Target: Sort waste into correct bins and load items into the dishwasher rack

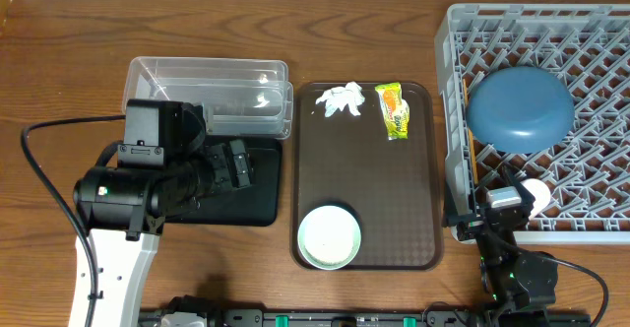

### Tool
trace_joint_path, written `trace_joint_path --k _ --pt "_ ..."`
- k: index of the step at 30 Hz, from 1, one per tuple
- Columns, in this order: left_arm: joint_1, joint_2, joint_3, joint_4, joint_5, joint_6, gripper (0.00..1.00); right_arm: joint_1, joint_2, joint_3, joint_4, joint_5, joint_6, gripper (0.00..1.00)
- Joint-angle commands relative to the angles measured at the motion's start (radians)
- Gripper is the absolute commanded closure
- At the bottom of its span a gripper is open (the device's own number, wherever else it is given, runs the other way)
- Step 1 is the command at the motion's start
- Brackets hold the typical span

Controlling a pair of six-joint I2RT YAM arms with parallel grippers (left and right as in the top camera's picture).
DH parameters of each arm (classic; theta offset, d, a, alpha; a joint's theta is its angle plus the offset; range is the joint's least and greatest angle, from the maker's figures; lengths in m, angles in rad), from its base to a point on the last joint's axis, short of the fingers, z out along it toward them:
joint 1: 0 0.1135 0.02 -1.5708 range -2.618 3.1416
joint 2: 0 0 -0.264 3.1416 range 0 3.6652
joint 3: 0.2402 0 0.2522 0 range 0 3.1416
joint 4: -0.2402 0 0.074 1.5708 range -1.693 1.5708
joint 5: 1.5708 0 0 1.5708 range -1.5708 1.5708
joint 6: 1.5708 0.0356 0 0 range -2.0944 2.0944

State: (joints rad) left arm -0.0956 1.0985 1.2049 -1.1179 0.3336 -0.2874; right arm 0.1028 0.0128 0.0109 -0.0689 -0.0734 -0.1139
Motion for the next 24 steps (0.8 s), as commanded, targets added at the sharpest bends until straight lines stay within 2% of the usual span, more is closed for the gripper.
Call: trace_joint_path --k 1,9,12,16,18,20,24 --pt "-0.002 -0.002 0.010 0.000 -0.006 0.006 0.08 -0.011 -0.007 -0.005 0.002 0.010 -0.003 0.01" --pt "-0.002 -0.002 0.010 0.000 -0.001 -0.001 0.08 -0.011 -0.007 -0.005 0.002 0.010 -0.003 0.01" --pt "-0.002 -0.002 0.010 0.000 0.075 -0.078 0.08 -0.011 -0.007 -0.005 0.002 0.010 -0.003 0.01" --pt "-0.010 0.015 0.006 0.121 0.124 -0.127 0.08 -0.011 -0.007 -0.005 0.002 0.010 -0.003 0.01" --pt "-0.044 0.049 0.006 0.241 0.206 -0.039 0.08 -0.011 -0.007 -0.005 0.002 0.010 -0.003 0.01" --pt "-0.095 0.098 0.012 0.314 0.185 -0.023 0.08 -0.011 -0.007 -0.005 0.002 0.010 -0.003 0.01" --pt "-0.224 0.239 0.052 0.362 0.044 0.009 0.09 -0.011 -0.007 -0.005 0.002 0.010 -0.003 0.01"
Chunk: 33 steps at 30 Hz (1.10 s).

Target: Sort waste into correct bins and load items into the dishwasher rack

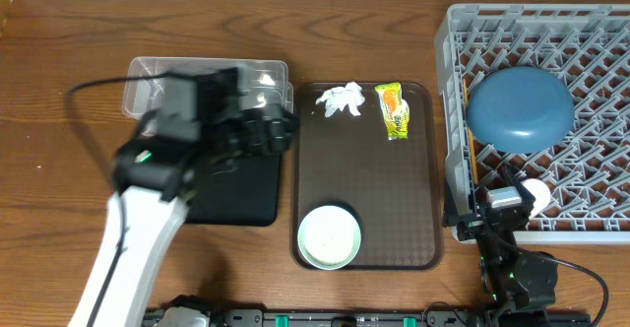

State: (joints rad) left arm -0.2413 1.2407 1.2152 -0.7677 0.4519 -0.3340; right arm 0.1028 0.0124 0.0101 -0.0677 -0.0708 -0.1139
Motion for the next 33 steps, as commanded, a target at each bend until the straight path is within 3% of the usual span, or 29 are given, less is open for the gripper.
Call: trace_joint_path --k 1,5,8,16,22,25,26,33 --pt "-0.113 0.138 0.061 0.013 -0.122 0.073 0.09 -0.011 -0.007 -0.005 0.001 0.007 -0.003 0.01" --pt "-0.238 0.327 0.169 0.011 -0.347 0.156 0.09 -0.011 -0.007 -0.005 0.001 0.007 -0.003 0.01" --pt "-0.287 0.465 0.238 0.028 -0.425 0.203 0.09 -0.011 -0.007 -0.005 0.001 0.007 -0.003 0.01" --pt "-0.299 0.753 0.265 0.274 -0.455 0.211 0.09 -0.011 -0.007 -0.005 0.001 0.007 -0.003 0.01" --pt "-0.298 0.851 0.265 0.420 -0.453 0.211 0.10 -0.011 -0.007 -0.005 0.001 0.007 -0.003 0.01" --pt "-0.299 0.887 0.264 0.466 -0.452 0.210 0.20 -0.011 -0.007 -0.005 0.001 0.007 -0.003 0.01" --pt "-0.299 0.896 0.264 0.475 -0.453 0.210 0.27 -0.011 -0.007 -0.005 0.001 0.007 -0.003 0.01" --pt "-0.299 0.892 0.265 0.483 -0.432 0.209 0.90 -0.011 -0.007 -0.005 0.001 0.007 -0.003 0.01"
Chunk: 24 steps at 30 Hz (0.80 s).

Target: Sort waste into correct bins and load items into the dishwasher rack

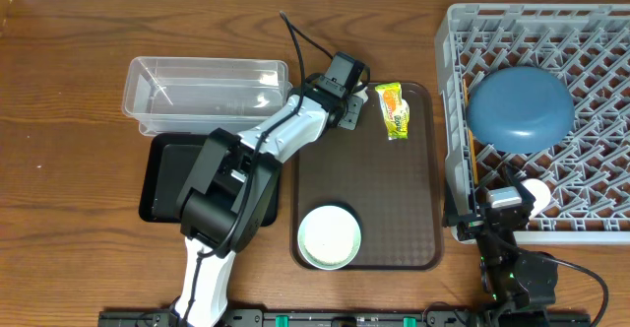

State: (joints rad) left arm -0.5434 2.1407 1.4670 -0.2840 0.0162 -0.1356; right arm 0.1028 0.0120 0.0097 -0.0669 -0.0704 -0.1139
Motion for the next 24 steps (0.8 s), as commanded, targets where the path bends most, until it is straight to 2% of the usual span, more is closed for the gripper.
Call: trace_joint_path --k 1,9,12,18,21,22,24 --pt "0.003 -0.021 0.013 -0.011 0.011 0.010 0.94 -0.011 -0.006 -0.004 0.000 0.007 -0.003 0.01" --pt "0.024 -0.337 0.014 -0.251 0.019 0.000 0.94 -0.011 -0.006 -0.004 0.000 0.007 -0.003 0.01" --pt "0.057 -0.431 0.014 -0.345 -0.021 -0.013 0.94 -0.011 -0.006 -0.004 0.000 0.007 -0.003 0.01" --pt "0.171 -0.475 0.011 -0.502 -0.189 -0.034 0.94 -0.011 -0.006 -0.004 0.000 0.007 -0.003 0.01" --pt "0.233 -0.455 -0.003 -0.496 -0.167 -0.033 0.94 -0.011 -0.006 -0.004 0.000 0.007 -0.003 0.01" --pt "0.245 -0.444 -0.003 -0.492 -0.162 -0.034 0.92 -0.011 -0.006 -0.004 0.000 0.007 -0.003 0.01" --pt "0.258 -0.422 -0.003 -0.485 -0.153 -0.033 0.76 -0.011 -0.006 -0.004 0.000 0.007 -0.003 0.01"
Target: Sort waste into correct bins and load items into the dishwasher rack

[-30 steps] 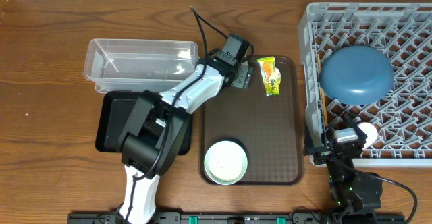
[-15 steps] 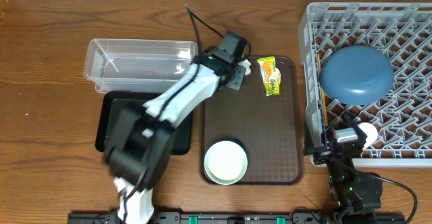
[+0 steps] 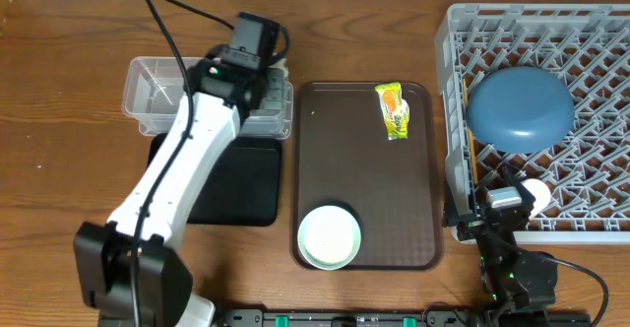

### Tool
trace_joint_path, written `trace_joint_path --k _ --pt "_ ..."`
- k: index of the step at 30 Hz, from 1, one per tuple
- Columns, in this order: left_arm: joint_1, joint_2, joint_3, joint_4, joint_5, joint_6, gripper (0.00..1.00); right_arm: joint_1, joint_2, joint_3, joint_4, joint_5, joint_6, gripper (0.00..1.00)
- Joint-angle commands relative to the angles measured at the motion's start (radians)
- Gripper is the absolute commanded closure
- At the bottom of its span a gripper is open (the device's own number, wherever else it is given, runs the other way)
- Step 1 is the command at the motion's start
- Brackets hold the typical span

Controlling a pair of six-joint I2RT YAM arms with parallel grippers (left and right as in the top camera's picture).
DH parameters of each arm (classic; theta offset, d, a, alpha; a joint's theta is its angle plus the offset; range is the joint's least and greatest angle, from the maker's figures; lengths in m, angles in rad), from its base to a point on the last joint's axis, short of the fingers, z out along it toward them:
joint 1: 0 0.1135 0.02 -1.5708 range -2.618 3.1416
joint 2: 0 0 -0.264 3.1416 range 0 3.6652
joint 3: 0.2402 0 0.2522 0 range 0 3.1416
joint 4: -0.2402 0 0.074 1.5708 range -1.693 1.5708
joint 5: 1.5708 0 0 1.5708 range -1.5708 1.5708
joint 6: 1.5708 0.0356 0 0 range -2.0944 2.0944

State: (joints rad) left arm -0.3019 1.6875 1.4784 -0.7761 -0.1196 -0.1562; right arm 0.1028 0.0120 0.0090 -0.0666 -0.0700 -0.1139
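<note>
My left gripper point(image 3: 268, 73) hangs over the right end of the clear plastic bin point(image 3: 157, 96). Its fingers are hidden under the wrist, so their state does not show. The crumpled white tissue is not in sight anywhere. A yellow snack wrapper point(image 3: 394, 110) lies at the back right of the brown tray point(image 3: 394, 199), and a white bowl point(image 3: 330, 236) sits at the tray's front. The right gripper point(image 3: 504, 207) rests by the front left corner of the grey dishwasher rack point(image 3: 591, 41). A blue bowl point(image 3: 520, 108) lies upside down in that rack.
A black bin point(image 3: 231, 189) sits in front of the clear one, partly under my left arm. The left arm's cable loops above the clear bin. The rack fills the right side of the table.
My left gripper was on the white tissue at the back of the tray. It is now over the clear bin, and the tissue is gone from the tray. The right arm has not moved.
My left arm was folded over the black bin with the tissue and wrapper lying on the tray. Then it was over the clear bin's right end, then at the tissue on the tray. Now it is over the clear bin and the tray holds no tissue.
</note>
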Motion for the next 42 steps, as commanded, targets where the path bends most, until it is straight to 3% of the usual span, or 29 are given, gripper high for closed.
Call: trace_joint_path --k 1,2,4,6,13,23,28,34,42 --pt "0.017 0.037 -0.014 0.014 -0.007 -0.007 0.62 -0.011 -0.006 -0.003 0.000 0.006 -0.003 0.01" --pt "0.014 0.039 -0.014 0.031 0.027 0.024 0.49 -0.011 -0.006 -0.003 0.000 0.006 -0.003 0.01" --pt "0.000 0.034 -0.013 0.061 0.074 0.048 0.36 -0.011 -0.006 -0.003 0.000 0.006 -0.003 0.01" --pt "-0.020 0.031 -0.013 0.090 0.119 0.048 0.29 -0.011 -0.006 -0.003 0.000 0.006 -0.003 0.01" --pt "-0.158 0.085 -0.015 0.239 0.259 0.048 0.28 -0.011 -0.006 -0.003 0.000 0.006 -0.003 0.01" --pt "-0.323 0.341 -0.015 0.497 0.270 0.032 0.28 -0.011 -0.006 -0.003 0.000 0.006 -0.003 0.01" --pt "-0.363 0.397 -0.015 0.519 0.327 -0.030 0.27 -0.011 -0.006 -0.003 0.000 0.006 -0.003 0.01" --pt "-0.378 0.425 -0.016 0.558 0.348 -0.225 0.29 -0.011 -0.006 -0.003 0.000 0.006 -0.003 0.01" --pt "-0.378 0.497 -0.016 0.555 0.348 -0.333 0.31 -0.011 -0.006 -0.003 0.000 0.006 -0.003 0.01"
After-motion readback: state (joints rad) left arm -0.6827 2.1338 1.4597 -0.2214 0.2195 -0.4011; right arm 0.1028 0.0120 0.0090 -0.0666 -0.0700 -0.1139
